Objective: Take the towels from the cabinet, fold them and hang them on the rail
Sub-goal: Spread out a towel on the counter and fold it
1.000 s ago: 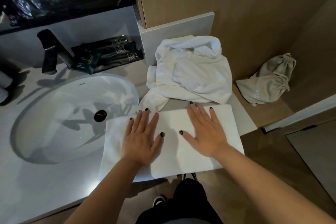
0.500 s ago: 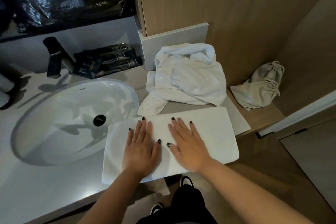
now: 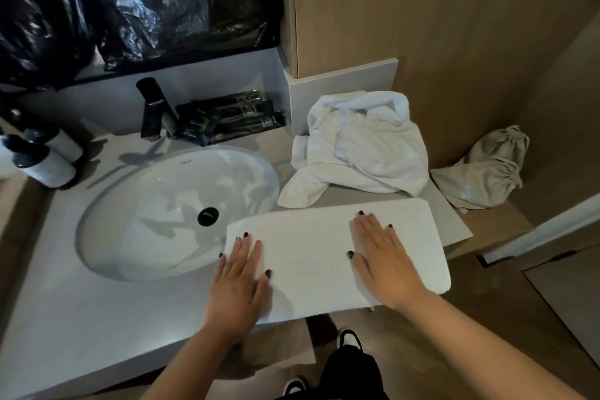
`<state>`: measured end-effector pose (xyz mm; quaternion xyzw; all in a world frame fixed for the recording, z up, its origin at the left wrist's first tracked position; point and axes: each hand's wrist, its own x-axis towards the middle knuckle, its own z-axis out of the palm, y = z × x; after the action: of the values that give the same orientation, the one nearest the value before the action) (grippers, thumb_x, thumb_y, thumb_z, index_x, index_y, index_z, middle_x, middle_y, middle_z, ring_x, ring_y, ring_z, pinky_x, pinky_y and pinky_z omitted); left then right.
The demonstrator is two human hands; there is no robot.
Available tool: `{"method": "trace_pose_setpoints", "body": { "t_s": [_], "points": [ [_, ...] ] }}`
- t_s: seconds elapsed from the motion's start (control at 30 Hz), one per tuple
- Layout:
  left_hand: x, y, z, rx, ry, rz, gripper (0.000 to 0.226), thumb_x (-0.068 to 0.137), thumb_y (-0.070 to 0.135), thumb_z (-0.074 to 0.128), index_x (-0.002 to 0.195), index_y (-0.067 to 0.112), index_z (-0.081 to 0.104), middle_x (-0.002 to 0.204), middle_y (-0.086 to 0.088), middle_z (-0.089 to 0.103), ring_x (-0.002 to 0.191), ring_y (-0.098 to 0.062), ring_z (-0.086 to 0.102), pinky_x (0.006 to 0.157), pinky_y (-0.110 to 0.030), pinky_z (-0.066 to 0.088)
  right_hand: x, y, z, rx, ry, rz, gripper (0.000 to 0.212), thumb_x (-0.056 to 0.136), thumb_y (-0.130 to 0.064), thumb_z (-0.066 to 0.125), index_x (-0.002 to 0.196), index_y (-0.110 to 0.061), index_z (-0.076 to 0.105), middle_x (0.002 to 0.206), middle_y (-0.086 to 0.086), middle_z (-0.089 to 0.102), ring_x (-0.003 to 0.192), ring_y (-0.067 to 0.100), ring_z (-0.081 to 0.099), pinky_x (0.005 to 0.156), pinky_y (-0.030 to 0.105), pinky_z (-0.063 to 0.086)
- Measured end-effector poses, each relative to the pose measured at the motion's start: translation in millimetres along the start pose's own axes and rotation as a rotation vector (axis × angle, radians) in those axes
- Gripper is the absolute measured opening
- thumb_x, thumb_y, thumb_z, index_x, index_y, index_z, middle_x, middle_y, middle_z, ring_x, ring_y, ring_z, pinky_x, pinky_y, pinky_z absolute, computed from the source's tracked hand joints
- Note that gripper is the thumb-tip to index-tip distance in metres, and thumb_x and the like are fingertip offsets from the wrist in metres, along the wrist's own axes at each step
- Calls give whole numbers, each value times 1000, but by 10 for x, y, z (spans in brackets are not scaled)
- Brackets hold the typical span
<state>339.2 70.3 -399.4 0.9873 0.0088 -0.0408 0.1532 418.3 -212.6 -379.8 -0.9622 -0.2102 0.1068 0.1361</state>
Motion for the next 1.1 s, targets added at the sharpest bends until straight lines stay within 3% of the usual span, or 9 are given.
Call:
{"method": "trace_pose_setpoints", "body": {
  "t_s": [0.2,0.33,0.4,0.5,0.57,0.67,0.73,0.8,1.1],
  "points": [
    [-230,-89,114,17,26,9,66,98,44,18,157,13,11,165,-4,1,149,-7,-18,121,-34,-4,-173,-756,485,-72,-29,-311,62,101,-44,30,155,-14,24,163,2,13,151,20,9,118,40,4],
    [-197,-81,5,117,-83,13,75,84,56,-12,149,20,-22,158,0,-29,141,-12,-37,118,-34,-17,-250,-702,512,-135,31,-224,66,102,-54,15,158,-19,11,164,-3,1,152,18,-2,118,40,-1],
    [-227,-54,-54,135,-86,6,76,81,57,-15,148,21,-22,156,0,-31,140,-16,-35,116,-36,-17,-372,-615,477,73,70,-129,69,98,-58,6,157,-22,9,162,-11,-5,150,8,-12,121,29,-7],
    [-273,75,-63,83,27,45,72,92,50,0,155,14,0,163,-4,-11,147,-18,-20,119,-38,-8,-603,-737,449,617,490,292,51,100,-34,48,147,-17,38,158,-6,26,144,4,18,114,13,15],
    [-220,208,-55,55,50,98,71,95,46,4,157,12,8,163,-5,-7,146,-18,-20,117,-36,-13,-641,-866,501,928,746,723,51,93,-11,63,140,-11,43,148,3,34,135,15,36,110,22,32],
    [-112,372,-37,124,-32,80,69,96,47,-2,157,14,-3,162,-4,-20,138,-16,-34,109,-36,-27,-598,-977,603,1468,695,1226,55,87,-21,73,134,-7,48,126,11,49,107,27,57,96,42,50],
    [-60,394,0,188,-72,73,78,88,49,-13,157,13,-6,163,-7,-19,137,-16,-34,112,-42,-25,-559,-1120,669,1907,452,1225,41,91,-32,69,122,-9,54,113,8,59,100,24,62,91,38,51],
    [-28,362,39,193,-89,86,84,83,51,-17,157,13,-6,164,-7,-17,139,-13,-31,116,-43,-21,-517,-1292,733,2087,332,1099,38,92,-31,67,122,-10,57,116,9,66,108,24,64,92,36,51],
    [25,189,76,182,-69,147,71,95,53,0,157,20,-7,164,0,-15,143,-10,-26,121,-41,-14,-444,-1213,606,2190,501,1076,32,88,-6,70,118,-13,61,112,9,72,107,25,67,93,41,55]
  ]
}}
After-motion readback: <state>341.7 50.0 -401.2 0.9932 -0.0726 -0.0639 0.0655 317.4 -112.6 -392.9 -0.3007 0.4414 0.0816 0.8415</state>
